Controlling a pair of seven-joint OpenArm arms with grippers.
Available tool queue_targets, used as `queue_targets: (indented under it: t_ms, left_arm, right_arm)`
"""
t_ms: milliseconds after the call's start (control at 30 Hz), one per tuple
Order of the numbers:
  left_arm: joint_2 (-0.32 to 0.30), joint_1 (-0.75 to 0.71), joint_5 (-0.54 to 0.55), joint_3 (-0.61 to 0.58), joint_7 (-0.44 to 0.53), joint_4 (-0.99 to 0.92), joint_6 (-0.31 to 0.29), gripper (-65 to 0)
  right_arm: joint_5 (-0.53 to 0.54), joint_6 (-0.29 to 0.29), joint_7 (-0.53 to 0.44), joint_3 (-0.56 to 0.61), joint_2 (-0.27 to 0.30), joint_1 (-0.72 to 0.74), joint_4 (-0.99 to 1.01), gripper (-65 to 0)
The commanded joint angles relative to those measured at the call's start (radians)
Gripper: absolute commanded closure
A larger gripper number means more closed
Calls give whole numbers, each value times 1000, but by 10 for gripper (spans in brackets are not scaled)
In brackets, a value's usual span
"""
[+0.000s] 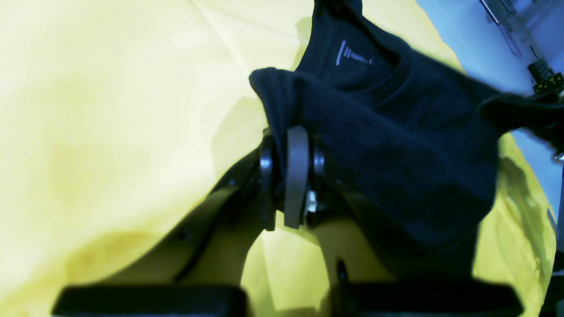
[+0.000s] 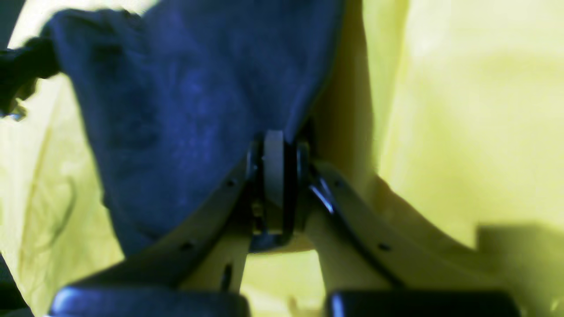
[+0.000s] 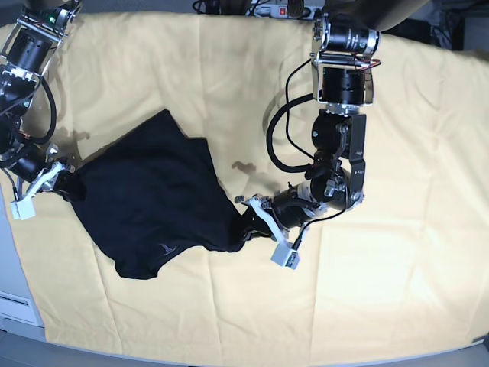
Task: Fold the T-shirt properly
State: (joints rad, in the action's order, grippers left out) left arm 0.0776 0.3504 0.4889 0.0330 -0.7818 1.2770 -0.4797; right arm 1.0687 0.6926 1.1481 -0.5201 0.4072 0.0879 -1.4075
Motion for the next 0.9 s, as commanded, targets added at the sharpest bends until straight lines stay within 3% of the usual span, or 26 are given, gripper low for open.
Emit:
queue_targets:
  t_ms: [0,133,233,400,533,867]
  left_arm:
    - [5,29,18,-1,25,14,-8,0]
    - [2,30,18,-34,26,10,-8,0]
    - [-4,30,10,-114,26,10,-36,0]
    - [-3,30,-31,-256,26,10,-37,0]
    - [-3,38,-62,-329,33,10,-37,0]
    - [-4,60,-97,-352,52,10,-33,0]
  right_arm:
    - [34,6,-12,-29,23,-7,-40,0]
    - [43,6,-14,-84,23,-107,-131,0]
    - [42,6,-20,-97,22,-185,-182,0]
    - [24,6,-101,-97,20,-278,-199,0]
    - [24,6,-97,-97,20,-333,-199,0]
    - [29,6,-97,-163,-2,-450,-368,0]
